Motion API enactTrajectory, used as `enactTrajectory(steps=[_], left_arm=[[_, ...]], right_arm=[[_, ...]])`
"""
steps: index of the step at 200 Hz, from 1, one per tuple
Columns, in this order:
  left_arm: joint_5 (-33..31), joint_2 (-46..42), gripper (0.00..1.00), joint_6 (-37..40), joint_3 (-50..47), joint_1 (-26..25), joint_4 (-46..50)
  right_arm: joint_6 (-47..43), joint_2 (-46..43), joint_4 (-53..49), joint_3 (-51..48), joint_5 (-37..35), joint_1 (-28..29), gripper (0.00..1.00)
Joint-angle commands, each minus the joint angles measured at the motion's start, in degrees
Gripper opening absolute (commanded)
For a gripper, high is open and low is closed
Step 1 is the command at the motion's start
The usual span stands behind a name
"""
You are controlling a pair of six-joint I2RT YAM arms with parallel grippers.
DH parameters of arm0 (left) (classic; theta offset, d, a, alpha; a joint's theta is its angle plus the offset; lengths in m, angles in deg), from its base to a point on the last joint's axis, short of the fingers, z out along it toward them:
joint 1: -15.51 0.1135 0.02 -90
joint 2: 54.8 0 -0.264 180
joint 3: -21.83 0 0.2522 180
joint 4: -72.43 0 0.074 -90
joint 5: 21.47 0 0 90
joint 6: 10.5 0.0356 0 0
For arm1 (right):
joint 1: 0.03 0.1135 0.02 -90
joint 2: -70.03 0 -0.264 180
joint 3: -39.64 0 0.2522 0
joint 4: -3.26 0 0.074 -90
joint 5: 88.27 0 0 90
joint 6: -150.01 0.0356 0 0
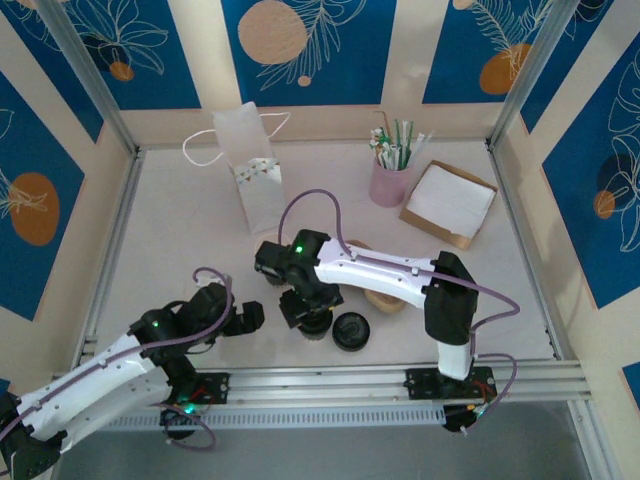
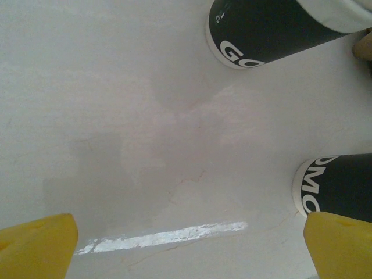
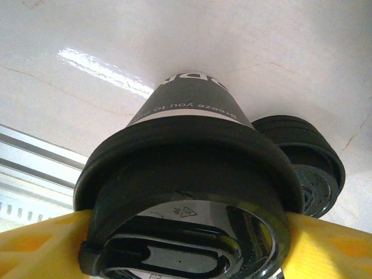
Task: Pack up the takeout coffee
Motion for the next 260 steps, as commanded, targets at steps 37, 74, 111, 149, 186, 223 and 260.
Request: enactTrajectory(steps=[37, 74, 111, 149, 186, 223, 260], left_arm=[[-0.7, 0.0, 1.00, 1.4, 1.9, 0.4, 1.3], [-0.8, 0.2, 1.00, 1.6, 2.1, 0.5, 1.2], [-0.6, 0.9, 1.00, 1.8, 2.2, 0.5, 0.7], [-0.6, 1.3, 1.00, 1.9, 2.3, 0.6, 0.5], [-0.5, 1.5, 1.00, 1.8, 2.1, 0.6, 0.3], [-0.6, 1.3, 1.00, 1.6, 2.0, 0.6, 0.5], [-0.5, 1.3, 1.00, 1.6, 2.0, 0.6, 0.5]], right_arm=[[1.3, 0.7, -1.8, 0.2, -0.7, 1.0, 0.81], [1.3, -1.5, -0.2, -0.1, -0.7, 0.6, 0.81], [1.1, -1.9, 1.3, -2.2, -0.2, -0.3, 0.81], [1.6, 0.2, 1.2, -4.6, -0.7, -0.3, 0.80], [2.3, 2.1, -0.5, -5.3, -1.9, -0.3, 0.79], [2.1, 3.2, -1.2, -5.3, -1.9, -0.1, 0.79], [1.8, 4.2, -0.6, -5.6, -1.2, 0.0, 0.79]])
